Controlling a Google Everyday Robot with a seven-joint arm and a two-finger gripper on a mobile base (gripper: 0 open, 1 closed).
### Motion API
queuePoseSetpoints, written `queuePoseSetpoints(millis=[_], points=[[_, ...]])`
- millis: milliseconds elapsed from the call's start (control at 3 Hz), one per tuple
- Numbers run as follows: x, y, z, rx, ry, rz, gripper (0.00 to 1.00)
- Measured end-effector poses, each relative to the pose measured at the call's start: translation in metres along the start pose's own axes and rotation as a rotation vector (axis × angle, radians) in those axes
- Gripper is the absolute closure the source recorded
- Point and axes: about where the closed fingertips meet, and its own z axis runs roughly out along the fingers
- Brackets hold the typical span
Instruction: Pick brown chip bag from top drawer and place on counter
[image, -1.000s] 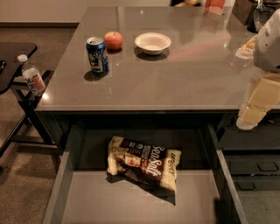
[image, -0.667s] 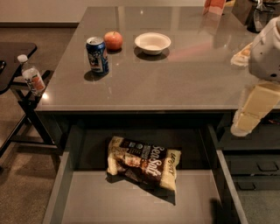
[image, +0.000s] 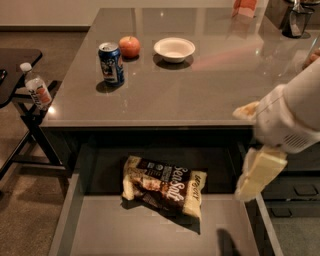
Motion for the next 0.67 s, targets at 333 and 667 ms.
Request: queuePoseSetpoints(millis=[333, 667], points=[[0.0078, 0.0116, 0.0168, -0.032, 0.01, 0.011, 0.0], [0.0075, 0.0114, 0.0163, -0.031, 0.009, 0.01, 0.0]])
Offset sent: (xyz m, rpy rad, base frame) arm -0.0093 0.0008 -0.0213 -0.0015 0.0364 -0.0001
